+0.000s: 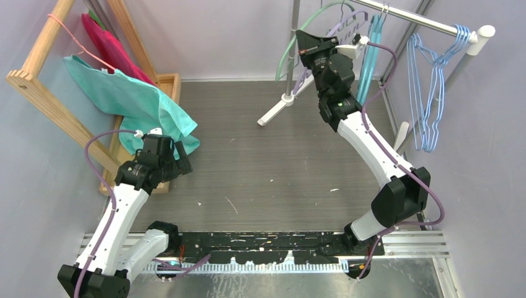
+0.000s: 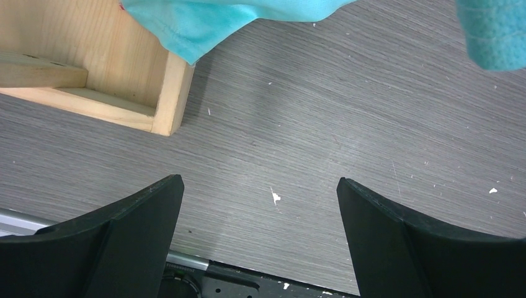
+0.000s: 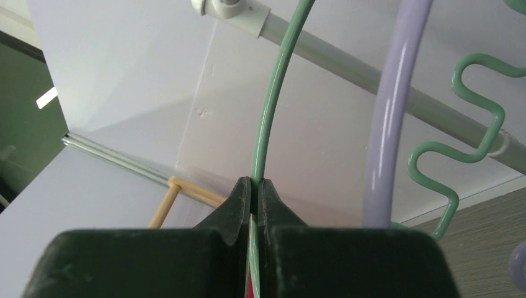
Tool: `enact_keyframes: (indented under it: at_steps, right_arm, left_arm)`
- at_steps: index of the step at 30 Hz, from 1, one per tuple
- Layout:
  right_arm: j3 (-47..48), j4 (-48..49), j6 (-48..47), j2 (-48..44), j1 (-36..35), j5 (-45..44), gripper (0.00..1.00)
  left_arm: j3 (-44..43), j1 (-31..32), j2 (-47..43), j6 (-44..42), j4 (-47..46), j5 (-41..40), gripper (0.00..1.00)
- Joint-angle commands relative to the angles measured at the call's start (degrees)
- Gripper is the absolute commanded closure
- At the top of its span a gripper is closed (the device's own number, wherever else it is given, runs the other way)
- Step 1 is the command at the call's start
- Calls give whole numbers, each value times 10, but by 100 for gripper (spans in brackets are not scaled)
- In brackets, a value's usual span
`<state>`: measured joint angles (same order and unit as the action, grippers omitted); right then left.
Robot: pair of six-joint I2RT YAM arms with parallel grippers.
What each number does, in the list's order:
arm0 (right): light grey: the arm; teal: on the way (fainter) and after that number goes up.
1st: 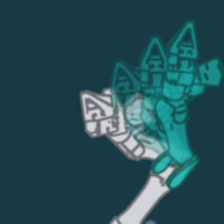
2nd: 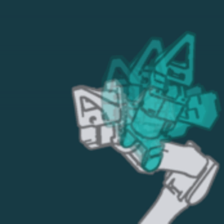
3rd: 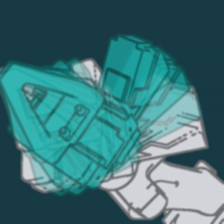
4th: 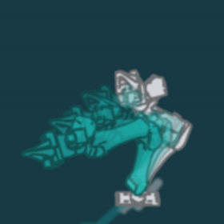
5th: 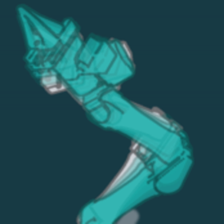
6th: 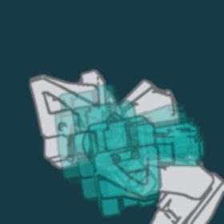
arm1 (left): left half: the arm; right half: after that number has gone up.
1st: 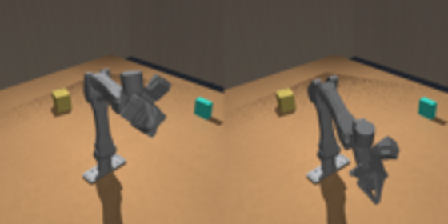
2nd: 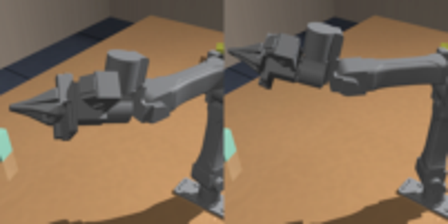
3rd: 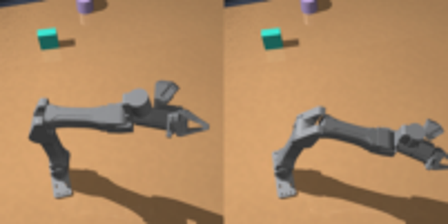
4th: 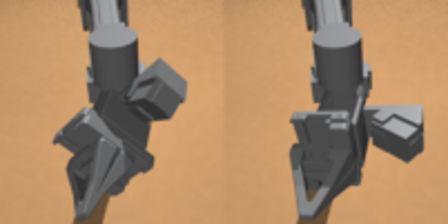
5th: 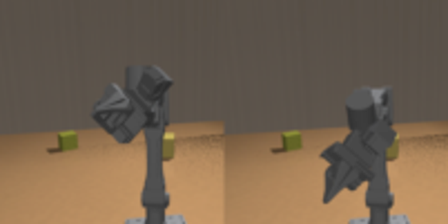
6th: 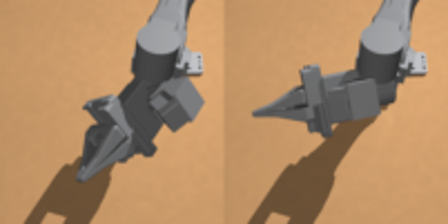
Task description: Organize the hangers
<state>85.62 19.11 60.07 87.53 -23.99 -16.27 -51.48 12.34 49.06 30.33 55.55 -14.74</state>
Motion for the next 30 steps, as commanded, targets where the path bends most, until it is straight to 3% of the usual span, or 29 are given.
enact_keyframes:
  at_steps: [1, 4, 11, 13, 14, 19, 25, 30]
  right_arm:
    - [-3, 59, 46, -6, 20, 7, 99]
    - [-22, 67, 51, -5, 25, 19, 95]
    - [-51, 57, 26, -38, 25, 32, 56]
    - [-61, 55, 15, -52, 24, 62, 7]
    - [-67, 54, 9, -61, 24, 74, 1]
    - [-109, 16, -78, -121, -21, 96, 0]
    - [-169, -88, -237, -191, -169, 17, 0]
    - [-229, -174, -318, -208, -274, -51, 0]
  left_arm:
    - [-4, -3, 3, -12, -16, 3, 2]
    - [-1, -3, 5, -12, -19, 2, 2]
    - [-5, -3, 12, -11, -19, 2, 2]
    - [-6, -3, 10, -9, -21, 6, 2]
    - [-6, -4, 10, -9, -22, 9, 2]
    - [-4, -3, 17, 6, -26, 15, 2]
    - [2, -3, 31, 23, -33, 19, 2]
    - [15, -3, 39, 30, -38, 17, 2]
